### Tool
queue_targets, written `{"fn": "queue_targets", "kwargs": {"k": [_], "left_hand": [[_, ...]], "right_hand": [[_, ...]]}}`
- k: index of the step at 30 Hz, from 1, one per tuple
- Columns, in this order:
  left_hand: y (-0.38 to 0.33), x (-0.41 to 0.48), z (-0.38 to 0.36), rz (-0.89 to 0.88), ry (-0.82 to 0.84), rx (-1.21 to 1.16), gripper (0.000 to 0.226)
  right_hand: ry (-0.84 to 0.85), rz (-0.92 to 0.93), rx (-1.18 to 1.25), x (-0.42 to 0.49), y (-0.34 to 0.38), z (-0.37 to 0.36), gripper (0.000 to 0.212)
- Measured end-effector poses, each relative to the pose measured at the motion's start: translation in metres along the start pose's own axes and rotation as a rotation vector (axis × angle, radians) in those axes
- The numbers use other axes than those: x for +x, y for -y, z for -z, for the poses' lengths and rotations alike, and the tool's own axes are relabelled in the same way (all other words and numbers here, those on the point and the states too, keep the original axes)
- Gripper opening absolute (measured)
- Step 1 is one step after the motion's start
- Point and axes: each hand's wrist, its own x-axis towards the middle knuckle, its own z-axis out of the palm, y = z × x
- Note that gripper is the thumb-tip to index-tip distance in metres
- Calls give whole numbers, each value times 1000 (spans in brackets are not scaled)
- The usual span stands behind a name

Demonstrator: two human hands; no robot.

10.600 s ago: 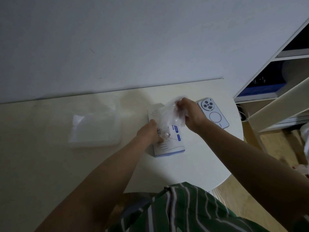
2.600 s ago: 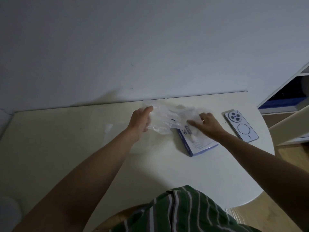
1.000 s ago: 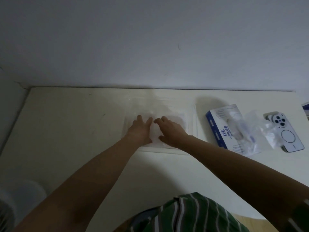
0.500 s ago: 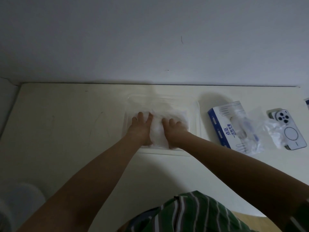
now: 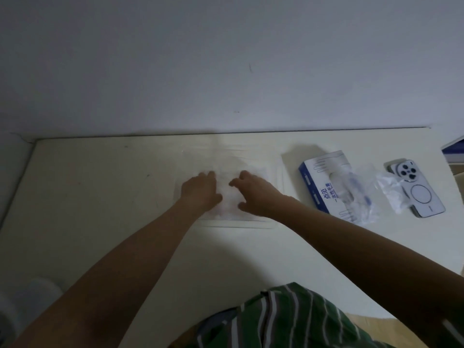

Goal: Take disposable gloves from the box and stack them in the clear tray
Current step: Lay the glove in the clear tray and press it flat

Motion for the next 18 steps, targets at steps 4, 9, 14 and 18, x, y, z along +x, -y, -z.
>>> {"fn": "queue_targets", "kwargs": {"k": [4,9,14,18], "left_hand": [[-32,-17,24,-64,-421,-66,19],[-114,-31,40,-250,-576,-222,11],[-190,-36,25,-453,-428,-229,12],[-234,-33,-3,-531,-85,-153,38]], "right_hand": [[-334,99,200,-33,-12,35,22],[-594,-109,354,-81,-73,47,17],[-780,-415,324,-129,-148,37,31],[-452,-795,219,-156,-193,25,81]]}}
